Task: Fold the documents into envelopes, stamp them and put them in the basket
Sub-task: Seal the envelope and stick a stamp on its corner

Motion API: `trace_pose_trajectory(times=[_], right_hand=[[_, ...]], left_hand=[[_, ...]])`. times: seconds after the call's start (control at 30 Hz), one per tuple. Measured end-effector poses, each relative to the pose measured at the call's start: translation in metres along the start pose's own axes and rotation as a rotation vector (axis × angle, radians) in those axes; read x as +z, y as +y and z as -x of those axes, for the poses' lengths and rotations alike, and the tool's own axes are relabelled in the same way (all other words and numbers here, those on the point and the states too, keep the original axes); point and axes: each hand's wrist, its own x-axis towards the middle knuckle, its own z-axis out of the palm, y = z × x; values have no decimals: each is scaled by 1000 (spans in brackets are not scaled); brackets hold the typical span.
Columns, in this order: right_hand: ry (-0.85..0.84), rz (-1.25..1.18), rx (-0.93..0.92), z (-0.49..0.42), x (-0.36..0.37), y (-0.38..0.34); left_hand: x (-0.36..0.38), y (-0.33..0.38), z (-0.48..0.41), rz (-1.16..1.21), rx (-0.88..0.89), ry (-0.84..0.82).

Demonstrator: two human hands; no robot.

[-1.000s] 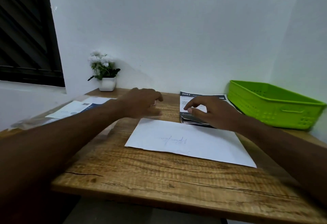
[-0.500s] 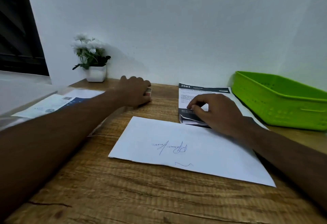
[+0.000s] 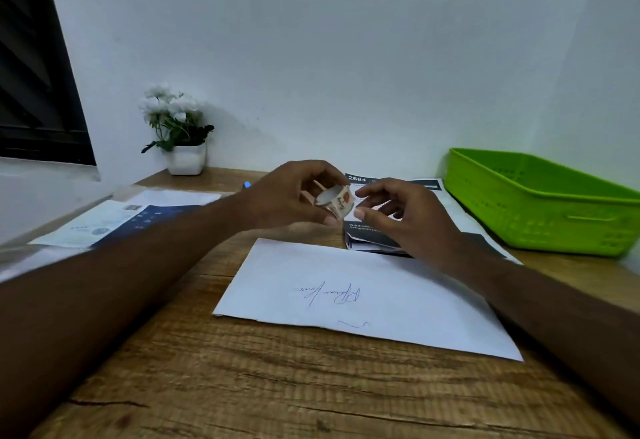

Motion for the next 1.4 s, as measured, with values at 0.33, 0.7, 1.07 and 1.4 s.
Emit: trace_pose_trajectory(times=[0.33,0.7,1.07,1.4], right_hand=[[30,-54,-22,8,-7,-11],[121,-126,30,7,-7,-8],[146,-235,85,6,-7,-15],[172,-281,72,7,-6,-19]], left_hand=[[18,15,4,108,29,38],[22,13,6,74,-4,49],[19,15,3,84,-6,71],[17,16,2,91,-26,59]])
